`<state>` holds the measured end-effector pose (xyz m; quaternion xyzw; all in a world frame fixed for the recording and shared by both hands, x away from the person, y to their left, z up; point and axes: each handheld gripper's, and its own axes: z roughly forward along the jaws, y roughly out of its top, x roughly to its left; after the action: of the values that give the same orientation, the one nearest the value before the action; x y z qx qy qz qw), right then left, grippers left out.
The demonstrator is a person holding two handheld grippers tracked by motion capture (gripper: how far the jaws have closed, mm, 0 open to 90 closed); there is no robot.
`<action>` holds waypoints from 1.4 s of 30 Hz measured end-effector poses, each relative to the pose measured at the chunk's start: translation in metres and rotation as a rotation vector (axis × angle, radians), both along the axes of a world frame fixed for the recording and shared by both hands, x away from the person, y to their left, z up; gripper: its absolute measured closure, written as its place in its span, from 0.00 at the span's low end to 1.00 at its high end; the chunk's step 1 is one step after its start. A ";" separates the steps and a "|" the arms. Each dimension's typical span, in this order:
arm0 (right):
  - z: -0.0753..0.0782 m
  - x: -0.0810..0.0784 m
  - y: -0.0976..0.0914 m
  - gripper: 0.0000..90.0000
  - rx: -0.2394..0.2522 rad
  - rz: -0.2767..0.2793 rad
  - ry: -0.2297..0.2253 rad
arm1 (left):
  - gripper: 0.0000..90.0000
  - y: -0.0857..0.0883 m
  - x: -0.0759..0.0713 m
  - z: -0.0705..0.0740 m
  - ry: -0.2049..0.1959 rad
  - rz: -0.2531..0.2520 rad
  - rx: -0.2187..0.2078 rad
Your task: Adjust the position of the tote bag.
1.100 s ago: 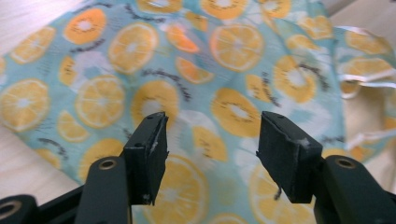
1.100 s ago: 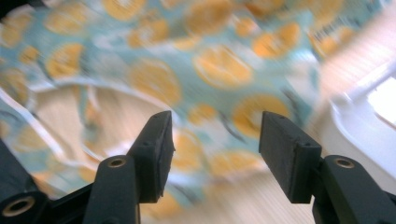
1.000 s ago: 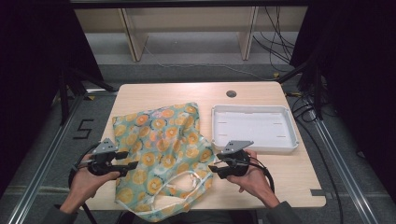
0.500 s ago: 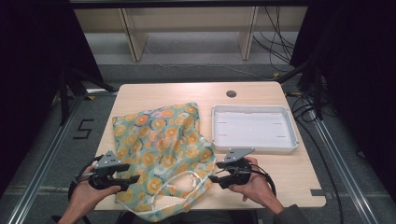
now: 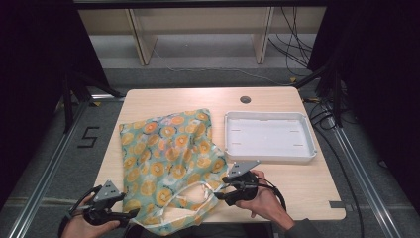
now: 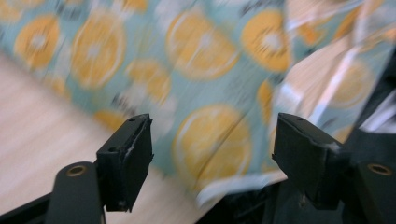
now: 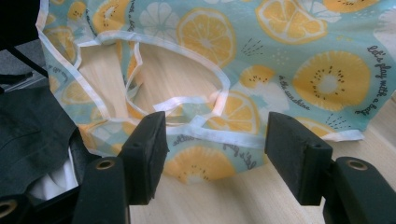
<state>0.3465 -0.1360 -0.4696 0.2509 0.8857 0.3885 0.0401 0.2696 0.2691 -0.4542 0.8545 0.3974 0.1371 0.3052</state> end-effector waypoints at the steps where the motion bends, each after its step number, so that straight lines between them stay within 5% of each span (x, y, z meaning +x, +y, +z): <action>1: 0.000 0.000 0.000 0.44 0.000 0.000 0.000 | 0.30 0.002 0.000 -0.002 0.010 0.016 0.010; 3: 0.000 0.000 0.000 0.44 0.008 0.004 -0.004 | 0.30 0.008 0.003 -0.014 0.064 0.087 0.010; 4: 0.000 0.001 0.000 0.44 0.011 0.005 -0.009 | 0.30 0.010 0.006 -0.017 0.091 0.068 0.043; 7: 0.000 0.001 0.001 0.44 0.018 0.011 -0.017 | 0.36 0.012 0.011 -0.024 0.140 0.065 0.054; 9: 0.000 0.001 0.001 0.45 0.019 0.000 -0.011 | 0.53 0.013 0.015 -0.028 0.135 0.023 0.054; 10: 0.000 0.000 0.000 0.45 0.025 -0.006 -0.004 | 0.70 0.014 0.018 -0.029 0.143 -0.007 0.102; 12: 0.001 0.001 -0.001 0.45 0.014 -0.004 0.001 | 0.89 0.014 0.019 -0.031 0.149 -0.036 0.117; 16: 0.001 0.001 -0.001 0.45 0.022 -0.008 -0.001 | 0.97 0.022 0.024 -0.029 0.108 -0.037 0.164; 20: 0.002 0.002 -0.001 0.46 0.015 0.001 -0.008 | 0.97 0.044 0.034 -0.026 0.120 0.011 0.193; 22: 0.000 0.002 0.001 0.46 0.026 0.009 -0.009 | 0.97 0.050 0.040 -0.027 0.105 0.054 0.166; 26: 0.001 -0.001 0.005 0.45 0.033 0.021 -0.015 | 0.94 0.057 0.049 -0.024 0.117 0.046 0.168; 31: 0.002 -0.007 0.019 0.44 0.041 0.087 -0.016 | 0.90 0.058 0.055 -0.027 0.097 0.084 0.161; 32: 0.002 -0.007 0.023 0.44 0.049 0.113 -0.029 | 0.89 0.058 0.056 -0.026 0.108 0.063 0.185; 33: 0.002 -0.008 0.031 0.44 0.053 0.131 -0.028 | 0.85 0.053 0.052 -0.027 0.085 0.093 0.175; 35: 0.002 -0.009 0.034 0.44 0.058 0.141 -0.026 | 0.80 0.054 0.053 -0.024 0.089 0.057 0.202; 37: -0.002 -0.010 0.044 0.42 0.063 0.187 -0.020 | 0.73 0.050 0.049 -0.022 0.065 0.091 0.167; 40: -0.009 -0.011 0.051 0.41 0.044 0.216 -0.011 | 0.63 0.048 0.043 -0.016 0.074 0.066 0.180; 42: -0.013 -0.012 0.053 0.39 0.007 0.222 -0.005 | 0.55 0.044 0.039 -0.010 0.043 0.080 0.166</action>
<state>0.3349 -0.0826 -0.4824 0.1503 0.9066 0.3943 -0.0019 0.3086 0.3136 -0.4646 0.8630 0.4248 0.1635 0.2191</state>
